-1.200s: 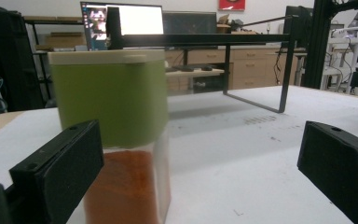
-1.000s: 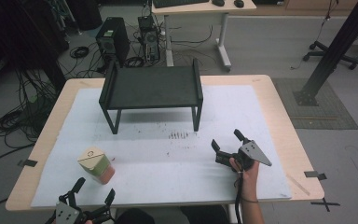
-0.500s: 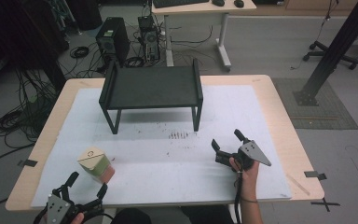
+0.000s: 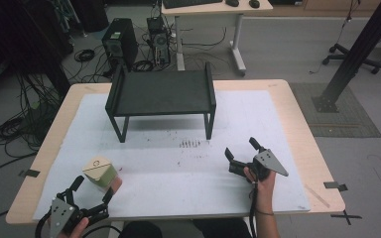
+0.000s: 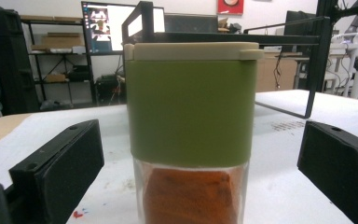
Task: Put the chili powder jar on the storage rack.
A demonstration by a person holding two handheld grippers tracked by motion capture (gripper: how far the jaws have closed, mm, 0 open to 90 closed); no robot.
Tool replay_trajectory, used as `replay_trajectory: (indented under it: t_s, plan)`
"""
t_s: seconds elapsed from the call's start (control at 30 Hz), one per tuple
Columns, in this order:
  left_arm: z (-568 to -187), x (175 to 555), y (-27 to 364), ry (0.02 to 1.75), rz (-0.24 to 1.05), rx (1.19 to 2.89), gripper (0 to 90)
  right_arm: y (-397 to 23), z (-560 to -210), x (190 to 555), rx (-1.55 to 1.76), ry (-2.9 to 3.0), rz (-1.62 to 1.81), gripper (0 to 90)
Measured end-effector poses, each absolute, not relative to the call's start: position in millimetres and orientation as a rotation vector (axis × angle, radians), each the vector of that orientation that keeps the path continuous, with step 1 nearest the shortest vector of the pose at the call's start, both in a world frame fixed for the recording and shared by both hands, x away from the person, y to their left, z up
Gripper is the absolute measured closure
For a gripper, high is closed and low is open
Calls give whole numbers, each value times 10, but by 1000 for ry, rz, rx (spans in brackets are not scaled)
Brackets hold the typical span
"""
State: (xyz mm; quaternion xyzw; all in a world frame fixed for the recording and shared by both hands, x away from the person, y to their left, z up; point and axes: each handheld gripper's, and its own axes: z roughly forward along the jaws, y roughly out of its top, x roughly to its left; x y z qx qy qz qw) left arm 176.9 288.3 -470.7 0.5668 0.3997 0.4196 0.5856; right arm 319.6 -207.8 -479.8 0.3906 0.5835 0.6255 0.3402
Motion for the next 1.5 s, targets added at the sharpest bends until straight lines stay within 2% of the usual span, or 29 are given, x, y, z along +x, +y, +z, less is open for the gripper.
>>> replay_trajectory:
  t_s: [1.5]
  plan:
    - [-4801, 2152, 2815, 914, 948, 1345, 8, -2078, -4798, 3198, 1014, 1524, 1628, 1]
